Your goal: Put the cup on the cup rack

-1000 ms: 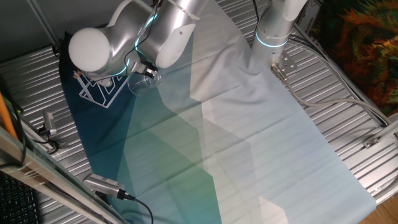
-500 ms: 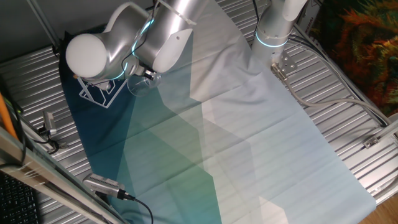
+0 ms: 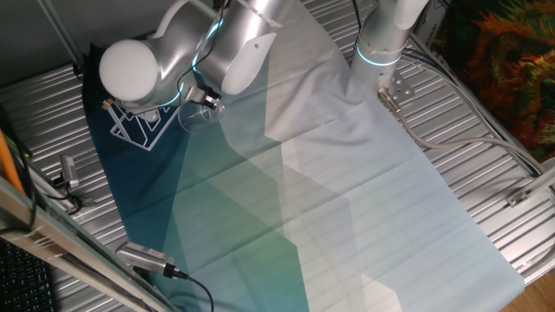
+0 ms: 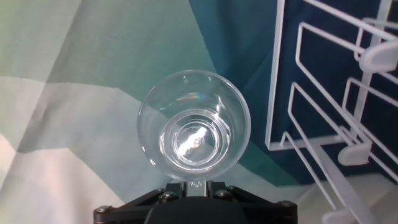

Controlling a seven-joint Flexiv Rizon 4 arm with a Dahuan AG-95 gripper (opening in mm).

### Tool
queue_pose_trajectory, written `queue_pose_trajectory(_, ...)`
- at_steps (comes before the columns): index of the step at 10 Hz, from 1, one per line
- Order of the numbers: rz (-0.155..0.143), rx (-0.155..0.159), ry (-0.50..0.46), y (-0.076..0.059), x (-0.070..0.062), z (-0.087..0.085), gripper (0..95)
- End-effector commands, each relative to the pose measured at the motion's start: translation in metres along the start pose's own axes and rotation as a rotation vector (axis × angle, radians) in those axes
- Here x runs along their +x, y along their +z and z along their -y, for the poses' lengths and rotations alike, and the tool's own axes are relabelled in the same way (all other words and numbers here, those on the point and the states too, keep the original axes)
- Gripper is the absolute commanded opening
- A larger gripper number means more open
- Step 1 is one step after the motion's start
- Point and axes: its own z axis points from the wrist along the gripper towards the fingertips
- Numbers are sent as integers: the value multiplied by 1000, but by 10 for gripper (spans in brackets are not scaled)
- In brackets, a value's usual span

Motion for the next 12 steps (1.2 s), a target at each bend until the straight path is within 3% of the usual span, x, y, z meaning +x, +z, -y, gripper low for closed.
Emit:
queue_pose_trajectory(1, -103, 80, 43, 6, -2, -1, 0)
queue_pose_trajectory(3, -137, 39, 40, 6, -2, -1, 0)
queue_pose_trajectory(5, -209, -1, 45, 6, -2, -1, 0)
queue_pose_trajectory(6, -228, -10, 47, 6, -2, -1, 0)
queue_pose_trajectory(7, -274, -39, 63, 6, -2, -1, 0)
queue_pose_trajectory(8, -300, -41, 72, 6, -2, -1, 0)
queue_pose_trajectory(9, -390, -40, 103, 6, -2, -1, 0)
queue_pose_trajectory(10, -418, -52, 111, 6, -2, -1, 0)
queue_pose_trajectory(12, -410, -59, 106, 6, -2, -1, 0)
